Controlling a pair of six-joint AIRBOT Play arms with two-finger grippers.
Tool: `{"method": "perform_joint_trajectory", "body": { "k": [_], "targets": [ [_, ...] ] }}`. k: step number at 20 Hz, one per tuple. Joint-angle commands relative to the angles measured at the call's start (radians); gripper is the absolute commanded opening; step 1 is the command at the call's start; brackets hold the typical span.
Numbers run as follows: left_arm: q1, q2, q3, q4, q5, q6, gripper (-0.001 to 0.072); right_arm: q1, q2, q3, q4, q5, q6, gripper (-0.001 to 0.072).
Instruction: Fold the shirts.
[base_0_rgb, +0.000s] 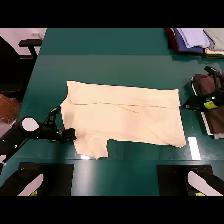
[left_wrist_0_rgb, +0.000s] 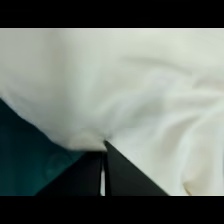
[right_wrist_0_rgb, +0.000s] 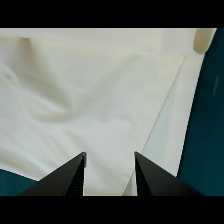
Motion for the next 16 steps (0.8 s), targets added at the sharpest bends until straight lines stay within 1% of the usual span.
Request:
{"method": "perform_joint_trajectory", "body": {
  "k": [1,2,3,7,9,11,13,14,15,16],
  "targets": [
    [-0.018,0.001,0.039,0.02,-0.032,-0.002,0.0025,-0.09,0.0,-0.004,-0.061,0.086,0.0,0.0415],
    [-0.018,0.001,0.069,0.034,-0.051,-0.002,0.0025,-0.128,0.005,-0.021,-0.084,0.109,0.0,0.052],
    [-0.018,0.001,0.099,0.04,-0.068,-0.002,0.0026,-0.17,0.013,-0.06,-0.079,0.106,0.0,0.0581],
    [-0.018,0.001,0.169,0.039,-0.082,0.0,0.0025,-0.301,0.023,-0.319,-0.076,0.117,0.001,0.0583],
    [-0.018,0.001,0.172,0.039,-0.083,0.0,0.0026,-0.327,-0.008,-0.412,-0.07,0.135,0.002,0.0578],
    [-0.018,0.001,0.172,0.039,-0.084,0.0,0.0026,-0.311,-0.044,-0.476,-0.053,0.122,0.002,0.0569],
    [-0.018,0.001,0.172,0.039,-0.085,-0.001,0.0026,-0.269,-0.08,-0.501,0.009,0.088,0.001,0.0462],
    [-0.018,0.001,0.172,0.04,-0.09,0.0,0.0026,-0.241,-0.093,-0.495,0.008,0.074,0.001,0.0424],
    [-0.018,0.001,0.172,0.04,-0.1,0.002,0.0026,-0.211,-0.099,-0.48,-0.001,0.07,0.001,0.0337],
    [-0.018,0.001,0.173,0.043,-0.119,0.011,0.0026,-0.19,-0.097,-0.461,-0.003,0.072,0.0,0.0212]
  ]
}}
